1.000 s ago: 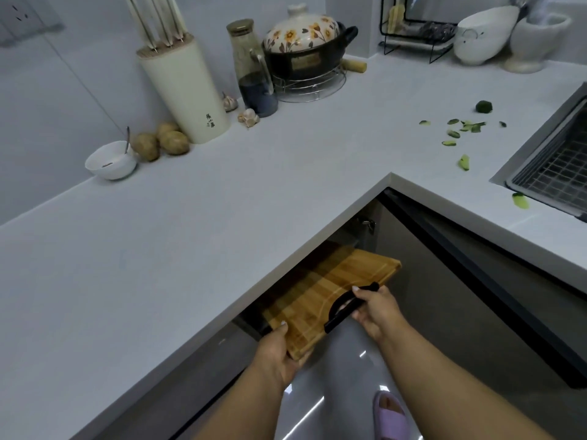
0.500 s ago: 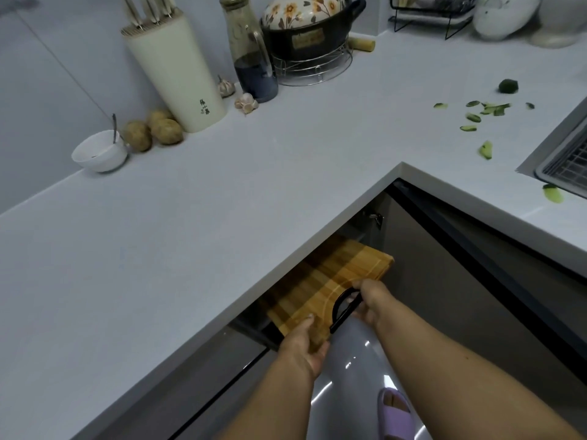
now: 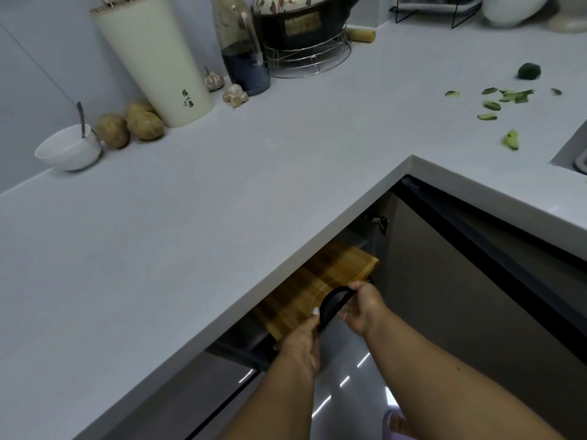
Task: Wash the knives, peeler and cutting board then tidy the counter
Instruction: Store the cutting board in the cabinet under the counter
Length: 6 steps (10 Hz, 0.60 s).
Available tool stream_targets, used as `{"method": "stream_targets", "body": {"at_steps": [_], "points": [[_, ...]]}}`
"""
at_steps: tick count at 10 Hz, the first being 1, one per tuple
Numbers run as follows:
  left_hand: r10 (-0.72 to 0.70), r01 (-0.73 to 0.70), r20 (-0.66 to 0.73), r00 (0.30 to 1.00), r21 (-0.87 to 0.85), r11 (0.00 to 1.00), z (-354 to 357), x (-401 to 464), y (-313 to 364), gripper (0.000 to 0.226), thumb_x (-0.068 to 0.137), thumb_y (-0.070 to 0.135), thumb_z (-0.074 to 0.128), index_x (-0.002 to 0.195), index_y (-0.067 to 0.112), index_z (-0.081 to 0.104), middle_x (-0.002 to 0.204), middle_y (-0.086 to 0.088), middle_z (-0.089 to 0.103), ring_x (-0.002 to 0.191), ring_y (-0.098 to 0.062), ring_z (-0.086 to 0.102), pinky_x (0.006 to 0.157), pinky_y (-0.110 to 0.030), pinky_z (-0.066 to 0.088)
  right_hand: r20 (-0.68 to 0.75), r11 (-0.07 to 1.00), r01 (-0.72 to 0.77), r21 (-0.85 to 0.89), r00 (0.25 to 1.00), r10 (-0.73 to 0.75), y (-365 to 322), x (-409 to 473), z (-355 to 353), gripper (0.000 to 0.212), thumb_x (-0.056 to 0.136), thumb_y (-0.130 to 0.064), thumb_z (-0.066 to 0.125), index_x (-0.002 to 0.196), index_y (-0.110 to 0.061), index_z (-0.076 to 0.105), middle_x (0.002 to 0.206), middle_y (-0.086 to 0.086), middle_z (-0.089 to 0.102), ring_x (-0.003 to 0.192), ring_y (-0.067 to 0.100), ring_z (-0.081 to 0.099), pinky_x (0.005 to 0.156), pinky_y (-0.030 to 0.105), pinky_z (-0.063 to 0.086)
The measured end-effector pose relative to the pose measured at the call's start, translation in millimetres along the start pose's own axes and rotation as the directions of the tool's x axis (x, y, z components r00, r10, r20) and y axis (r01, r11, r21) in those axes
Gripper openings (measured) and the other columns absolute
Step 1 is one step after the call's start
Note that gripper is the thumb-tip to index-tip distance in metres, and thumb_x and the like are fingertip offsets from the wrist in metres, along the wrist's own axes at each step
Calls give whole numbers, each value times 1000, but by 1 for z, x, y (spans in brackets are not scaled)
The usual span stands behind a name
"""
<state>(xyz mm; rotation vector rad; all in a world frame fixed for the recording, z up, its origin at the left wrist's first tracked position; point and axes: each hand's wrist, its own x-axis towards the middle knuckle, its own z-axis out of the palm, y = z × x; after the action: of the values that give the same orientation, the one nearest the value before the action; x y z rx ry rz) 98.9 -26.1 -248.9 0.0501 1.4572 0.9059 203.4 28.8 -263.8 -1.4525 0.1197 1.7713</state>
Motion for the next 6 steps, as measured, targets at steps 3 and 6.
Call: {"method": "stream_targets", "body": {"at_steps": [3, 6], "points": [[54, -46, -68, 996, 105, 993, -8, 40, 7, 40, 100, 12, 44, 136, -4, 43, 140, -21, 47, 137, -31, 38, 88, -28, 42, 55, 998, -25, 49, 998, 23, 4, 23, 15, 48, 97, -32, 43, 139, -8, 38, 137, 19, 44, 126, 39, 42, 107, 56, 34], [67, -66, -60, 996, 19, 998, -8, 69, 18, 40, 99, 2, 42, 136, -10, 40, 142, -26, 43, 134, -36, 40, 91, -32, 44, 110, 994, -51, 95, 993, 40, 5, 45, 24, 51, 97, -42, 43, 134, -8, 45, 128, 19, 53, 115, 37, 51, 102, 49, 40]]}}
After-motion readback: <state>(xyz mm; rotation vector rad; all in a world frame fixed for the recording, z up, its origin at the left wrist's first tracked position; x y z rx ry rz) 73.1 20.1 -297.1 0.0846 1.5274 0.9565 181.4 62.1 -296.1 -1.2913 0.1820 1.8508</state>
